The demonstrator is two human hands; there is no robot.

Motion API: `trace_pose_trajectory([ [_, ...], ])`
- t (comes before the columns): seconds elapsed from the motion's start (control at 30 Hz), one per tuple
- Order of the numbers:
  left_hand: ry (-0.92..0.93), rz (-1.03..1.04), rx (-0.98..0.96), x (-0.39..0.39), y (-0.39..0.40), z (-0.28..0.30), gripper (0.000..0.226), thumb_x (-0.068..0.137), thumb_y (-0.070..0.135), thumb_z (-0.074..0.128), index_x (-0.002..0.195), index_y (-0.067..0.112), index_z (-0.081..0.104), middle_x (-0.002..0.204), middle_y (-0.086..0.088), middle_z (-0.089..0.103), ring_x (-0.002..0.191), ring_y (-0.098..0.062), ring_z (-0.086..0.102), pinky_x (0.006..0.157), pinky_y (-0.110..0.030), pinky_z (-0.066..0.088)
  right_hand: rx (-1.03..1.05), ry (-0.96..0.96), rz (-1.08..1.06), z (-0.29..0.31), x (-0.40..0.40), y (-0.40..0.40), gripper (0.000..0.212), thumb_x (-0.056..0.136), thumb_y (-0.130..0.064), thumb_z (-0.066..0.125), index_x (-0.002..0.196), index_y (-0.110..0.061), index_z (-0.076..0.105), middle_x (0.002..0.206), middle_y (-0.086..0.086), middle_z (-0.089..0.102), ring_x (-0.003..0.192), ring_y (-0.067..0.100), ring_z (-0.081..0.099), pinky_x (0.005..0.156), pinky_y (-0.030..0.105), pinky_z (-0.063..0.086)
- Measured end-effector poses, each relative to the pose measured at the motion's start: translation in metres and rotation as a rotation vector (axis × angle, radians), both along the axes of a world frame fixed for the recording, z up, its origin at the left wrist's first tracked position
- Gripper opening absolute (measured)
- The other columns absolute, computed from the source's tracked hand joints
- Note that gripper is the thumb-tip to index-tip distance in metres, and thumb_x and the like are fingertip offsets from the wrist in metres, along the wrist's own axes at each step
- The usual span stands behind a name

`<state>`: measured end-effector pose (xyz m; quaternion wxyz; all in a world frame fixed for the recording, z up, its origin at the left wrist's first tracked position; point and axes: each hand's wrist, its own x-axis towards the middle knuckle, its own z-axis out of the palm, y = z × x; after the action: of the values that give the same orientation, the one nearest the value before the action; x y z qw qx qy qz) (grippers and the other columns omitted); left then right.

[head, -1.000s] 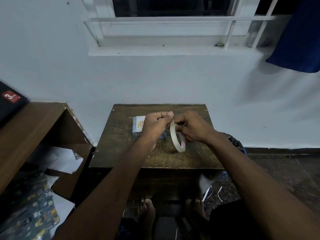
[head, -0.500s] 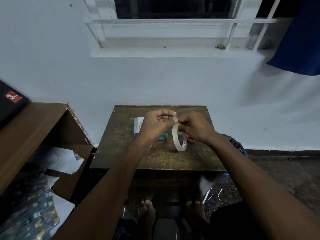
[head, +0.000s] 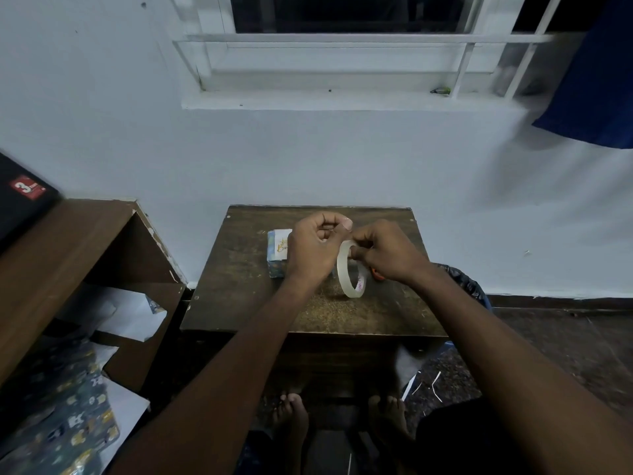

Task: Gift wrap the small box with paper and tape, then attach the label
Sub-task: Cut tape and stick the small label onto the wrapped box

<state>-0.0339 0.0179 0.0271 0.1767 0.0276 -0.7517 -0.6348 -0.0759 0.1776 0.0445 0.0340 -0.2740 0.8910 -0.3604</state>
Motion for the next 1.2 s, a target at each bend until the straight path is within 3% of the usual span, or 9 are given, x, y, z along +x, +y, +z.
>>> trace_pose_trajectory([
  [0.17, 0.075, 0.142, -0.069, 0.001, 0.003, -0.001, 0.011, 0.096, 0.012, 0.074, 0.092, 0.022, 0.077, 0.091, 0.011, 0.078, 0.087, -0.01, 0.073, 0.081, -0.037, 0.062, -0.036, 0.0, -0.006, 0.0, 0.003, -0.004, 0.049, 0.093, -0.009, 0.074, 0.055, -0.035, 0.056, 0.049, -0.02, 0.054, 0.048, 0.001, 0.049, 0.055, 0.023, 0.034],
  [0.3, 0.156, 0.195, -0.125, 0.006, 0.008, 0.001, 0.008, 0.097, 0.01, 0.072, 0.095, 0.017, 0.075, 0.093, 0.012, 0.075, 0.088, -0.003, 0.069, 0.08, -0.02, 0.055, -0.051, -0.032, -0.011, -0.001, 0.002, -0.005, 0.034, 0.093, -0.009, 0.073, 0.061, -0.02, 0.067, 0.053, -0.004, 0.059, 0.048, 0.003, 0.047, 0.055, 0.025, 0.036],
  [0.4, 0.173, 0.22, -0.108, 0.007, 0.009, 0.002, 0.006, 0.1, 0.013, 0.071, 0.096, 0.016, 0.074, 0.089, 0.016, 0.073, 0.086, 0.003, 0.067, 0.078, -0.012, 0.05, -0.058, -0.052, 0.007, 0.002, 0.006, -0.005, 0.048, 0.094, -0.005, 0.071, 0.054, -0.028, 0.058, 0.046, -0.014, 0.054, 0.043, 0.002, 0.048, 0.048, 0.012, 0.033],
  [0.6, 0.138, -0.006, -0.052, 0.001, -0.002, 0.007, 0.007, 0.105, 0.014, 0.064, 0.103, 0.009, 0.068, 0.09, -0.003, 0.079, 0.088, -0.011, 0.077, 0.071, -0.022, 0.057, -0.057, -0.068, -0.018, 0.003, 0.003, -0.002, 0.037, 0.093, -0.009, 0.074, 0.059, -0.02, 0.065, 0.049, -0.009, 0.054, 0.047, 0.002, 0.045, 0.053, 0.018, 0.036],
  [0.77, 0.088, -0.175, -0.101, 0.001, -0.011, 0.011, 0.013, 0.102, 0.016, 0.07, 0.114, 0.015, 0.067, 0.09, -0.001, 0.081, 0.088, -0.022, 0.078, 0.079, -0.044, 0.062, -0.068, -0.035, -0.063, 0.007, 0.002, 0.007, 0.024, 0.094, -0.008, 0.072, 0.077, -0.024, 0.077, 0.055, -0.023, 0.062, 0.054, -0.004, 0.057, 0.057, 0.011, 0.039],
  [0.9, 0.084, -0.212, -0.144, 0.005, -0.011, 0.013, 0.028, 0.091, 0.01, 0.081, 0.115, 0.017, 0.069, 0.089, 0.0, 0.081, 0.087, -0.019, 0.077, 0.083, -0.04, 0.061, -0.027, -0.016, -0.061, 0.008, 0.0, 0.008, 0.027, 0.089, -0.005, 0.076, 0.08, -0.031, 0.076, 0.059, -0.028, 0.064, 0.059, -0.007, 0.061, 0.058, 0.011, 0.041],
  [1.0, 0.094, -0.177, -0.174, 0.005, -0.01, 0.012, 0.027, 0.09, 0.008, 0.081, 0.113, 0.016, 0.07, 0.086, 0.002, 0.08, 0.083, -0.009, 0.075, 0.076, -0.026, 0.055, 0.122, 0.066, -0.196, 0.001, -0.007, 0.011, 0.023, 0.079, -0.014, 0.083, 0.097, -0.027, 0.081, 0.087, -0.012, 0.076, 0.079, 0.007, 0.068, 0.069, 0.027, 0.053],
  [1.07, 0.089, -0.153, -0.185, 0.005, -0.01, 0.012, 0.024, 0.092, 0.008, 0.079, 0.113, 0.016, 0.07, 0.084, 0.002, 0.079, 0.08, -0.005, 0.073, 0.073, -0.019, 0.051, 0.302, 0.078, -0.334, -0.003, -0.012, 0.017, 0.009, 0.076, -0.017, 0.079, 0.084, -0.02, 0.076, 0.085, -0.002, 0.072, 0.082, 0.02, 0.067, 0.071, 0.036, 0.058],
  [1.2, 0.118, -0.1, -0.234, 0.006, -0.008, 0.014, 0.018, 0.1, 0.005, 0.063, 0.113, 0.016, 0.068, 0.09, 0.005, 0.079, 0.09, -0.005, 0.075, 0.078, -0.025, 0.056, 0.515, -0.029, -0.351, -0.008, -0.01, 0.018, 0.008, 0.081, -0.017, 0.076, 0.089, -0.014, 0.076, 0.091, 0.007, 0.072, 0.087, 0.027, 0.068, 0.077, 0.043, 0.062],
])
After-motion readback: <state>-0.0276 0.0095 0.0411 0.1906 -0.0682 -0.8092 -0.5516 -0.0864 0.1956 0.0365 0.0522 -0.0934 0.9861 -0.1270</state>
